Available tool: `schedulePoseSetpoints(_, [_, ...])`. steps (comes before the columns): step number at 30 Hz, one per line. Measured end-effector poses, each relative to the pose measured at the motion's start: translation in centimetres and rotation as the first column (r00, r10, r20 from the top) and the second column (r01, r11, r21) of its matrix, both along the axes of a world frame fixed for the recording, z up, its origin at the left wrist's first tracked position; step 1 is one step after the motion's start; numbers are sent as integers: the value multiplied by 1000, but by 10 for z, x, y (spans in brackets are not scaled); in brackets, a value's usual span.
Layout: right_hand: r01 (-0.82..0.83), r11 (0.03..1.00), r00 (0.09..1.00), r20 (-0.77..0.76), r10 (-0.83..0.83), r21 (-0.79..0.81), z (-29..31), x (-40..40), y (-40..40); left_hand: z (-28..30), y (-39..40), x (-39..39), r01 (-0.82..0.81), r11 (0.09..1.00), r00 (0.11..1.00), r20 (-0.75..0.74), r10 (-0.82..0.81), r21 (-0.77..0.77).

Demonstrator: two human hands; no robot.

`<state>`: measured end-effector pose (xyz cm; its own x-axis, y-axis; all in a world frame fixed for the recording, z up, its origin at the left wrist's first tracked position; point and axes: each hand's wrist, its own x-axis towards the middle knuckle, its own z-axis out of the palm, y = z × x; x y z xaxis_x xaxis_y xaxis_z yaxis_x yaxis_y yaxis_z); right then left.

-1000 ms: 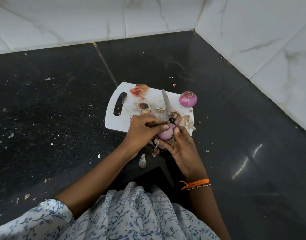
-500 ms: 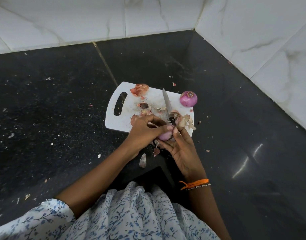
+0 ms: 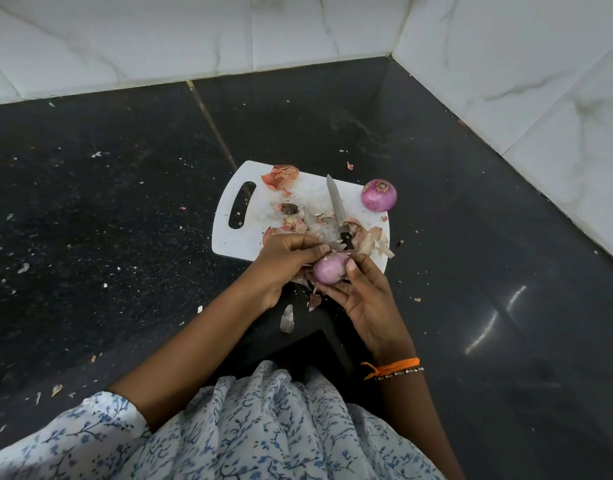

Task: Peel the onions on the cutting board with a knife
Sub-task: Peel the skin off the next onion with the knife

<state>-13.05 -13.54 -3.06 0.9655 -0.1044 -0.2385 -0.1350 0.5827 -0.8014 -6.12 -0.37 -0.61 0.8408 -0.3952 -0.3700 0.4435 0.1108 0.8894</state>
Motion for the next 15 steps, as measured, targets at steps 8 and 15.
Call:
schedulePoseSetpoints(8, [-53,998,998,24,52,44,4,-1,-2,0,1,-4,88,983,981,156,-114,162])
schedulePoseSetpoints(15, [-46,999,998,40,46,-1,4,-3,0,2,1,1,92,994,995,18,-93,65])
